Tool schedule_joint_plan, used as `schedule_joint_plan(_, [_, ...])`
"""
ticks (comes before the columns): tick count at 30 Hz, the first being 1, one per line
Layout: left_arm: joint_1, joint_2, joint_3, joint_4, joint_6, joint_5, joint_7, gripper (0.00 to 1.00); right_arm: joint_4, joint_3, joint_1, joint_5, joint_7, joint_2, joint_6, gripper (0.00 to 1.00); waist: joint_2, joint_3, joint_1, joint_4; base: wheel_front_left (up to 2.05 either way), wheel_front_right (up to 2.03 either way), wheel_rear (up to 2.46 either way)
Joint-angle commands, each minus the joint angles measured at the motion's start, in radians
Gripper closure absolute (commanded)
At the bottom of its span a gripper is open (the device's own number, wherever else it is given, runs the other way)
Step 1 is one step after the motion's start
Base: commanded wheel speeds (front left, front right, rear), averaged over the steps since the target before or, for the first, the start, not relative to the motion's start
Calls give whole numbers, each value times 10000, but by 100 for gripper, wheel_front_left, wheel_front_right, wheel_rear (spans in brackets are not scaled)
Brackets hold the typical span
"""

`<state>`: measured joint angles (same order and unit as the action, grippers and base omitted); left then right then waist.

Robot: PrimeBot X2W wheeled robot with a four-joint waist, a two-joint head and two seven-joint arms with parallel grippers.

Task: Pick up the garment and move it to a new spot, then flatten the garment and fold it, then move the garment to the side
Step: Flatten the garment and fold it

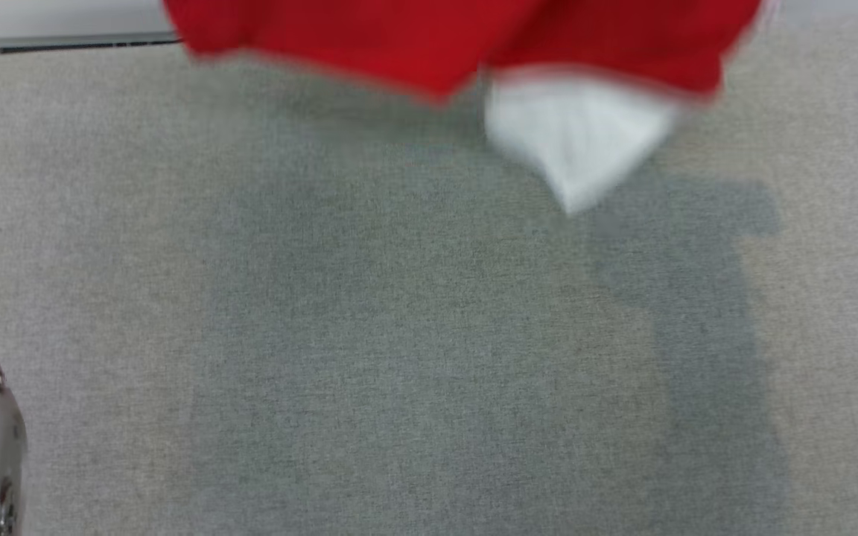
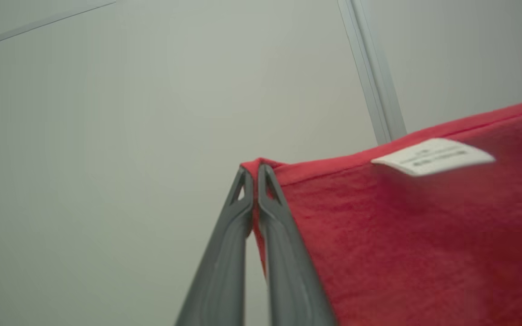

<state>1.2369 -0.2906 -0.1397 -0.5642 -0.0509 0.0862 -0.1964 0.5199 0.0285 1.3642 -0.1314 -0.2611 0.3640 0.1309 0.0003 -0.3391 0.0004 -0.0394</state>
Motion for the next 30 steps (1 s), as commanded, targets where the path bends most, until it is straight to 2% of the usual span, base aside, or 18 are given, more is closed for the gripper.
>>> schedule_joint_plan(1, [288, 10, 1, -221, 121, -105, -265, 100, -83, -293, 315, 170, -50, -123, -3, 100, -3, -172, -4, 89, 0, 0, 0])
schedule_joint_plan(5, [450, 121, 160, -852, 239, 77, -592, 100, -235, -828, 259, 399, -52, -277, -3, 100, -3, -265, -4, 22, 0, 0, 0])
schedule_joint_plan(10, [-843, 431, 149, -1723, 198, 357, -679, 100, 112, -795, -1203, 30, -47, -222, -4, 100, -3, -289, -4, -22, 0, 0, 0])
schedule_joint_plan(15, [-3042, 1077, 391, -2177, 153, 817, -694, 100, 212, -695, -3762, -1059, -57, -675, -4, 100, -3, -170, -4, -80, 0, 0, 0])
schedule_joint_plan(19, [-5391, 1850, 749, -2243, 101, 1248, -696, 100, -34, -7, -6378, -1901, -58, -959, -3, 100, -3, 88, -4, -105, 0, 0, 0])
schedule_joint_plan(23, [-7196, 2204, 981, -2392, 14, 1554, -697, 100, -342, 654, -8544, -2523, -58, -817, -1, 100, -3, 419, -4, -180, 0, 0, 0])
schedule_joint_plan(27, [-8453, 2302, 1058, -2359, -51, 1520, -692, 100, -647, 744, -10154, -3012, -59, -941, -1, 100, -3, 882, -4, -367, 0, 0, 0])
schedule_joint_plan(30, [-9042, 2345, 1211, -2317, -73, 1619, -686, 100, -677, 636, -10752, -3179, -59, -1060, -1, 100, -3, 1138, -4, -477, 0, 0, 0])
